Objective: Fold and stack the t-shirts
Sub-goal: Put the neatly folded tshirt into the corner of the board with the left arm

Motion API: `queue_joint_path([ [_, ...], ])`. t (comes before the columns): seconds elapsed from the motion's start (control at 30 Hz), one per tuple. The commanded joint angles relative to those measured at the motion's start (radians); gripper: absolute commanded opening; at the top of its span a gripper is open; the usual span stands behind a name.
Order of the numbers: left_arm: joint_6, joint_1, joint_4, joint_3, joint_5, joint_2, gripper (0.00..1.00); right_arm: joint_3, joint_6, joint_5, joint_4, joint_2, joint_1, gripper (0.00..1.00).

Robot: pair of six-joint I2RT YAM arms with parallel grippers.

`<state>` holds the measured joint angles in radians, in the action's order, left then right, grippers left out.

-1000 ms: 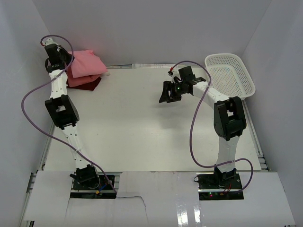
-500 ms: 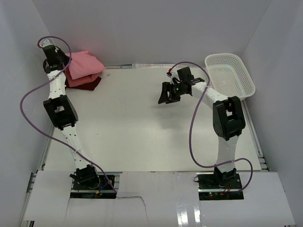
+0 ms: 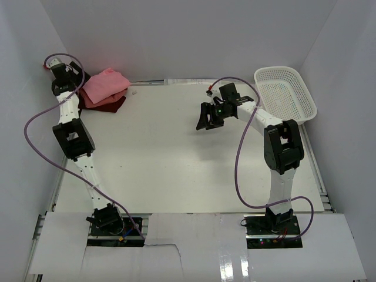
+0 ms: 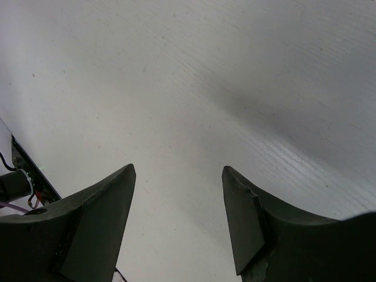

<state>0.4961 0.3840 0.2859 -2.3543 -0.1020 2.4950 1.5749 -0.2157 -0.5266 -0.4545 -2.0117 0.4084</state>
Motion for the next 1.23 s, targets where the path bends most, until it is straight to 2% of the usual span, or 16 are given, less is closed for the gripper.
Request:
queue_joint_path([
  [0.0,0.010,0.003,-0.014,-0.042,-0.024,-0.042,0.98,0.040,0.016,-0.016,-0.010,-0.002,0.009,0.67],
  [0.17,-0.040,-0.049,-0.013,0.036,-0.056,-0.198,0.98,0.030,0.013,-0.013,0.004,0.014,0.020,0.67],
  [0.33,-0.116,-0.166,0.039,0.287,0.041,-0.421,0.98,0.027,0.021,0.016,0.008,0.060,0.024,0.67],
  [0.5,-0.068,-0.192,0.105,0.515,-0.043,-0.638,0.98,0.007,0.044,0.071,-0.001,0.125,0.030,0.68],
  [0.57,-0.085,-0.204,0.125,0.647,-0.073,-0.706,0.98,-0.022,0.059,0.117,0.004,0.181,0.040,0.68],
  [0.63,-0.108,-0.235,0.134,0.743,-0.061,-0.829,0.98,-0.093,0.067,0.131,0.042,0.255,0.046,0.69],
  [0.67,-0.131,-0.246,0.134,0.839,-0.032,-0.875,0.98,-0.120,0.065,0.135,0.063,0.283,0.046,0.70],
  [0.7,-0.140,-0.261,0.133,0.886,-0.027,-0.972,0.98,-0.148,0.067,0.138,0.097,0.309,0.047,0.70],
  [0.8,-0.180,-0.283,0.139,1.038,-0.047,-1.116,0.98,-0.240,0.065,0.149,0.131,0.419,0.047,0.72],
  [0.87,-0.200,-0.287,0.147,1.127,-0.068,-1.270,0.98,-0.298,0.065,0.154,0.155,0.504,0.047,0.73],
  [1.03,-0.197,-0.292,0.200,1.234,-0.110,-1.540,0.98,-0.389,0.055,0.162,0.200,0.672,0.047,0.75],
  [1.2,-0.209,-0.290,0.234,1.279,-0.175,-1.633,0.98,-0.440,0.061,0.192,0.204,0.758,0.049,0.76],
])
